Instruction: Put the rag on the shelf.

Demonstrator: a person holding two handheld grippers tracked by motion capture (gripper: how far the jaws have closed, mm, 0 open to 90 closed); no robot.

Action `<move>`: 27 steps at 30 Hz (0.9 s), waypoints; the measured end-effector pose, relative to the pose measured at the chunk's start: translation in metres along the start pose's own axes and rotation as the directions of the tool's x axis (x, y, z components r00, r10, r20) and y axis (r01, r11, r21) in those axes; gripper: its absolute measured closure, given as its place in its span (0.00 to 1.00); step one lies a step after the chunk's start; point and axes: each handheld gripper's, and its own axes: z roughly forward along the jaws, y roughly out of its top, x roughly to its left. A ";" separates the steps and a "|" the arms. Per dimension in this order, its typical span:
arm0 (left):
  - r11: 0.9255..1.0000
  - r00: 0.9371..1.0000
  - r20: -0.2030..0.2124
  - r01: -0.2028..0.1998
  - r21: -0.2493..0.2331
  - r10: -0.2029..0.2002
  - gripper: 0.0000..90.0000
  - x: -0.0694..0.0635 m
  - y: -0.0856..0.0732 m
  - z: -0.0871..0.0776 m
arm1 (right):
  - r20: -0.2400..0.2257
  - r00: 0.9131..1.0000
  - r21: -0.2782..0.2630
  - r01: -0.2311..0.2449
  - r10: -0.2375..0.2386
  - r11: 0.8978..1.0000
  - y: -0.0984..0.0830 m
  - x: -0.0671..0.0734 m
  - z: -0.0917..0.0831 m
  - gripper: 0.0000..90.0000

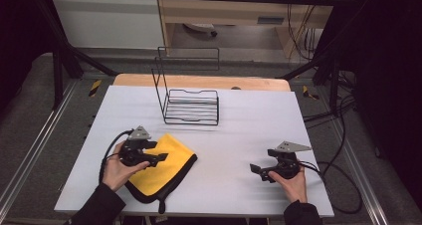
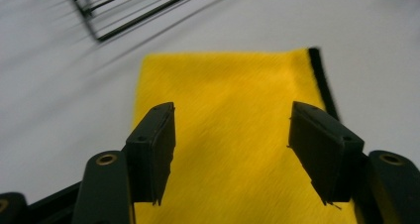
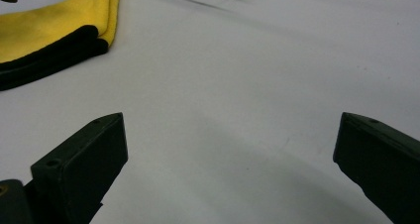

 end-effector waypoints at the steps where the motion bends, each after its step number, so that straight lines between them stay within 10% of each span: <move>1: 1.000 1.000 -0.010 0.010 0.005 -0.010 0.39 0.004 -0.005 -0.004 | 0.001 1.000 0.000 -0.003 0.003 1.000 0.000 0.001 0.001 0.01; 12: 0.994 0.995 -0.053 0.085 0.070 -0.081 0.55 0.029 -0.053 -0.024 | 0.008 1.000 0.012 -0.004 0.004 1.000 0.009 0.019 0.013 0.01; 27: 0.991 0.994 -0.043 0.099 0.087 -0.096 0.72 0.031 -0.069 -0.027 | -0.028 0.998 0.041 0.060 -0.059 0.997 0.038 0.079 0.064 0.03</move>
